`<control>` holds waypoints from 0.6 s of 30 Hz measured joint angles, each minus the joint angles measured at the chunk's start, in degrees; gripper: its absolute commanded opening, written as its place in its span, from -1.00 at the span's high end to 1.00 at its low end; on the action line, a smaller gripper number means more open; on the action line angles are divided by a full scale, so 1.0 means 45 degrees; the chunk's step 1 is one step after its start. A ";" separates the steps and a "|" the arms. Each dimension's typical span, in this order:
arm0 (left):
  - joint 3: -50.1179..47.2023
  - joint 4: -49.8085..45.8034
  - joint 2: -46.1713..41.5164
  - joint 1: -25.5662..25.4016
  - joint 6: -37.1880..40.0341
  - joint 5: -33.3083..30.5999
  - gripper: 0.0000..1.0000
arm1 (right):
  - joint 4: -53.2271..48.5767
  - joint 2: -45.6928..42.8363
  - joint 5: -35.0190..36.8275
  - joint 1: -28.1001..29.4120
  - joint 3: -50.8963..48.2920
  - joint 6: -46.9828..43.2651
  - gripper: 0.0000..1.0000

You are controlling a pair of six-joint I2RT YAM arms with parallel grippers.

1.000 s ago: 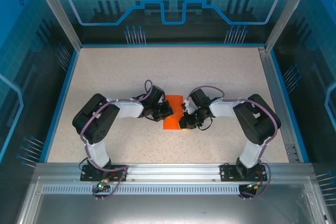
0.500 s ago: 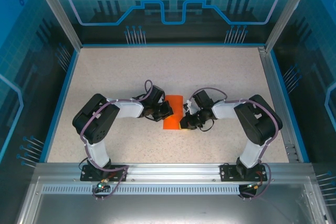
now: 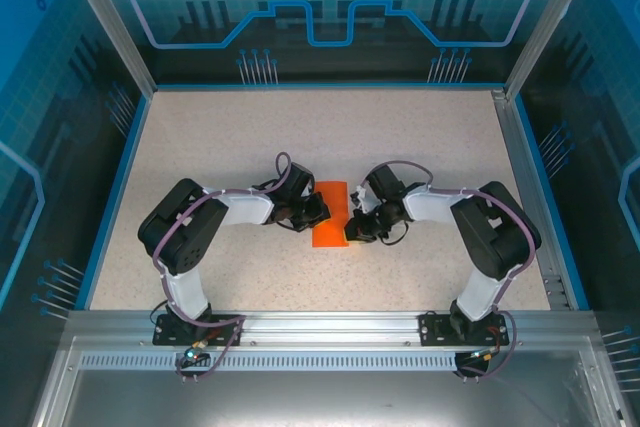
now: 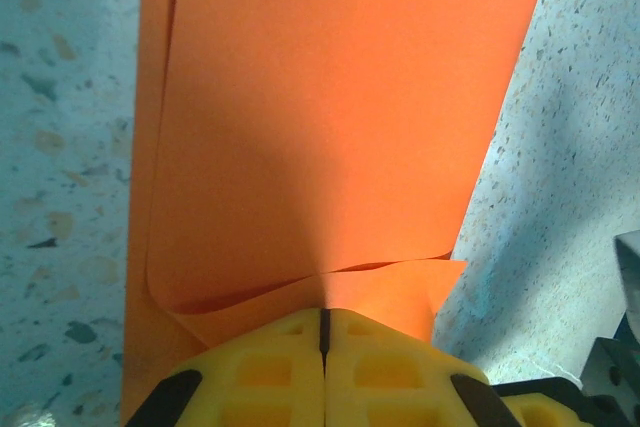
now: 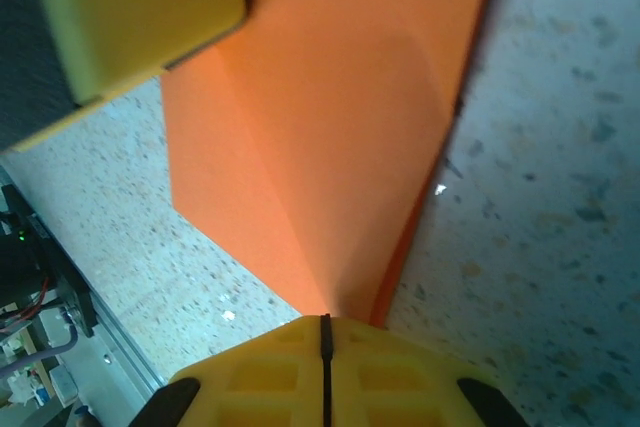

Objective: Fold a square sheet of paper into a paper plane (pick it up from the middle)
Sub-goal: Fold the triangle a second time at the center of the table.

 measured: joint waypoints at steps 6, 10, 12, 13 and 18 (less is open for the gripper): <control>0.0000 0.0000 0.0000 0.0000 0.0000 0.0005 0.88 | 0.0049 0.0204 0.0005 0.0180 0.0792 0.0189 0.85; 0.0000 0.0000 0.0000 0.0000 0.0000 0.0005 0.87 | 0.0068 0.0661 0.0209 0.0262 0.0894 0.0185 0.87; 0.0000 0.0005 0.0000 0.0000 0.0005 0.0005 0.85 | -0.0029 0.0981 0.0393 0.0267 0.0879 0.0185 0.87; 0.0000 0.0005 0.0000 0.0000 0.0005 0.0010 0.85 | -0.0005 0.1098 0.0296 0.0243 0.0879 0.0189 0.89; 0.0000 0.0015 -0.0005 0.0000 0.0097 0.0044 0.81 | 0.0000 0.1112 0.0287 0.0248 0.0879 0.0233 0.92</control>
